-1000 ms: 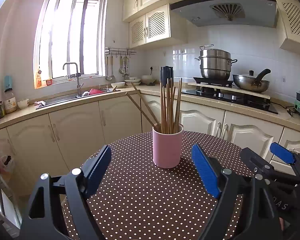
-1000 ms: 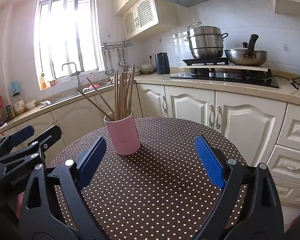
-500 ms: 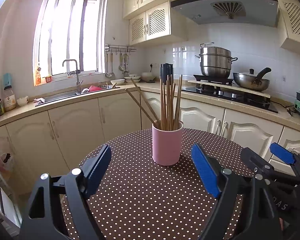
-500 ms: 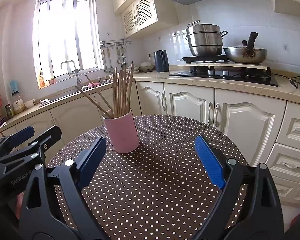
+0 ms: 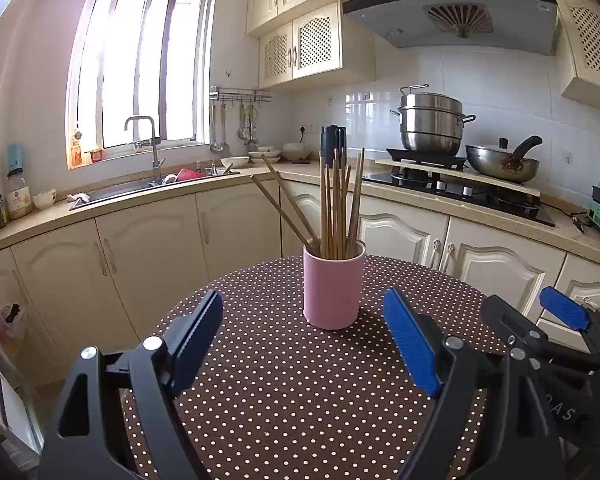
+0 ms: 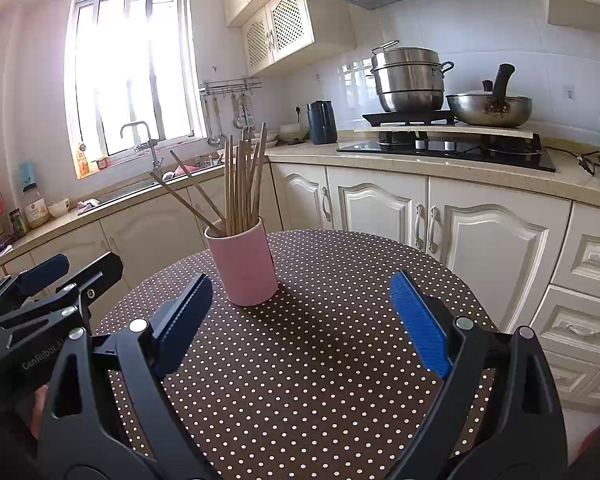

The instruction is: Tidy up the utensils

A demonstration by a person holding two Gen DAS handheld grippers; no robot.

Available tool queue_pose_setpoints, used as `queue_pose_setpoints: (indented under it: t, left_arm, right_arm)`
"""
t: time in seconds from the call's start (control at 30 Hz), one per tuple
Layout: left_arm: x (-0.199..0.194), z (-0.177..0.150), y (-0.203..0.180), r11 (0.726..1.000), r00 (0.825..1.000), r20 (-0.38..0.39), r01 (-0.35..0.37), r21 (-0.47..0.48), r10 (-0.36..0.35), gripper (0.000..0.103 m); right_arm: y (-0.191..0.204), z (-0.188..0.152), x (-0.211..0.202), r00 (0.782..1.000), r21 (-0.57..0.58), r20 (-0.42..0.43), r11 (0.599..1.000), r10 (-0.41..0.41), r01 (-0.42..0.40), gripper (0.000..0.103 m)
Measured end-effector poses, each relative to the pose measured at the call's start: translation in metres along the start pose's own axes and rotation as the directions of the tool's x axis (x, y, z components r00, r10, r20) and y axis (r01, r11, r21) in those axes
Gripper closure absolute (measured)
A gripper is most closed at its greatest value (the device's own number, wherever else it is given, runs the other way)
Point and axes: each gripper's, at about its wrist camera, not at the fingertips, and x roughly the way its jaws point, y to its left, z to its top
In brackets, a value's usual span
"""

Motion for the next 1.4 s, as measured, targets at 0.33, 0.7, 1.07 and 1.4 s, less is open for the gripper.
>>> queue_pose_setpoints:
  t: [0.33,0.7,1.07,1.4]
  left_arm:
    - [0.0010,0.0003,-0.0024,1.000,1.000,-0.005,-0.004,0.001,0.004,0.022]
    - [0.0006,-0.0012,-0.0028,1.000,1.000,-0.005,-0.006,0.002,0.006,0.022]
    - [-0.0004,-0.0018,-0.0038,1.000,1.000,-0.009,-0.012,0.003,0.012,0.022]
    - [-0.0013,-0.0019,-0.0033,1.000,1.000,-0.008,-0.011,0.003,0.011,0.022]
  right_arm:
    - [-0.0022,-0.0009,0.0020,1.000,0.013,-0.022,1.000,-0.004,0.004,0.013]
    - [-0.0023,-0.0008,0.0031,0.999,0.018,-0.035,1.000,-0.006,0.007,0.013]
    - [-0.0020,-0.0009,0.0023,0.999,0.021,-0.042,1.000,-0.006,0.007,0.013]
    - [-0.0020,-0.0007,0.0021,0.999,0.019,-0.040,1.000,-0.007,0.008,0.013]
